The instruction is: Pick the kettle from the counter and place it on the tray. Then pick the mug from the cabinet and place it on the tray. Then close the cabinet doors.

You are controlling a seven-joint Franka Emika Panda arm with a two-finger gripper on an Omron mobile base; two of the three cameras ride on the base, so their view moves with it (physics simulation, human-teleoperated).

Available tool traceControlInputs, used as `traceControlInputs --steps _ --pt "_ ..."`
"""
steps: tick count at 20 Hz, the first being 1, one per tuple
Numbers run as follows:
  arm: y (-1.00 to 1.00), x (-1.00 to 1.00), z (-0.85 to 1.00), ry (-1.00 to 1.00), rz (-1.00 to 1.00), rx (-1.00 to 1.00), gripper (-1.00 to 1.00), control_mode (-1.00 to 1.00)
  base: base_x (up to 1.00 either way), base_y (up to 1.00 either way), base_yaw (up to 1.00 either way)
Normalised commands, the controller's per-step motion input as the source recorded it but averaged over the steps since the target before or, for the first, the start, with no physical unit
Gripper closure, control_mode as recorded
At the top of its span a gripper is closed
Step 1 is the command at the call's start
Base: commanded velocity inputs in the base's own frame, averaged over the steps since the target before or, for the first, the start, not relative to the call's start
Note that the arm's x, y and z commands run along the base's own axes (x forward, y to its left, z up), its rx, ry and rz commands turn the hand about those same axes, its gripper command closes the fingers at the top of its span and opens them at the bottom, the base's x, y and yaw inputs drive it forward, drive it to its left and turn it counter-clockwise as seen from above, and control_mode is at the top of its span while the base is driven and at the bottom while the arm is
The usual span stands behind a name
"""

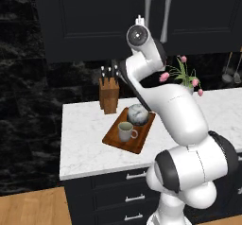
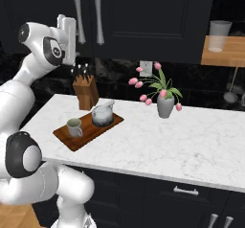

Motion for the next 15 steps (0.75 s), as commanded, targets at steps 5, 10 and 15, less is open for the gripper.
traceControlInputs --steps 5,10,15 --pt "-0.03 0.5 -0.11 0.0 0.06 0.0 -1.0 -1.0 0.0 0.0 0.0" --pt "-0.01 0.3 -0.12 0.0 0.08 -0.02 -1.0 -1.0 0.0 0.0 0.0" --pt "0.0 0.03 -0.23 0.0 0.09 -0.04 -1.0 -1.0 0.0 0.0 0.0"
